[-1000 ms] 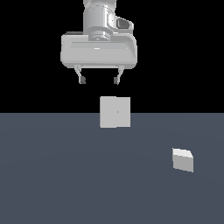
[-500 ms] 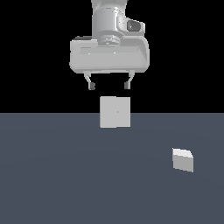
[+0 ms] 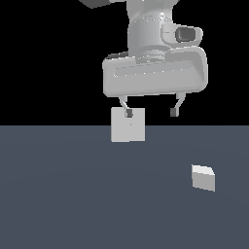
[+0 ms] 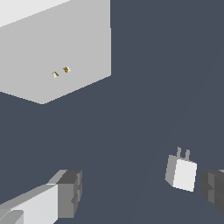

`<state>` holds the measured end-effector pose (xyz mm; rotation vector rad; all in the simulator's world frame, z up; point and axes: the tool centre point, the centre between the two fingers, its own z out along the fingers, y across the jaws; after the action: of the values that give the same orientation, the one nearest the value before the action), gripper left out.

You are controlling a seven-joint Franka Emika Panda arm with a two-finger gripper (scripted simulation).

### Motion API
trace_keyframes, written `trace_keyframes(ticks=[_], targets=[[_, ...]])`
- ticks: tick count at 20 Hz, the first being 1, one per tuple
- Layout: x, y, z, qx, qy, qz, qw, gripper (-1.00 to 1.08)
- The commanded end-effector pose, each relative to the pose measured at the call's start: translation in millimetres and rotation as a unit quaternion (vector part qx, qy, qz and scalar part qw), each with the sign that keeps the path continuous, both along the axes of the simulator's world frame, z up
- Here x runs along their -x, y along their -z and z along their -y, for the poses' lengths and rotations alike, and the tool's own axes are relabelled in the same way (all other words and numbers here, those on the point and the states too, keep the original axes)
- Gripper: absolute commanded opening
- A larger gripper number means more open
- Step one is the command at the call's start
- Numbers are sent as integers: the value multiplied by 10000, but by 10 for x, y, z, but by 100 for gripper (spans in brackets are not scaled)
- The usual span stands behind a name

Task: Plug the charger into the wall socket.

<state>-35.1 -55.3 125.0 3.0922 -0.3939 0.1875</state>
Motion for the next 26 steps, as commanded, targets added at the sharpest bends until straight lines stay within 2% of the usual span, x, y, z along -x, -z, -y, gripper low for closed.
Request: trace_keyframes(ticks=[1,12,26], targets=[[112,130,176,29,264,79,9996,100],[468,529,664,114,1040,311,9940,100],[546,681,753,127,1192,350,9922,100]])
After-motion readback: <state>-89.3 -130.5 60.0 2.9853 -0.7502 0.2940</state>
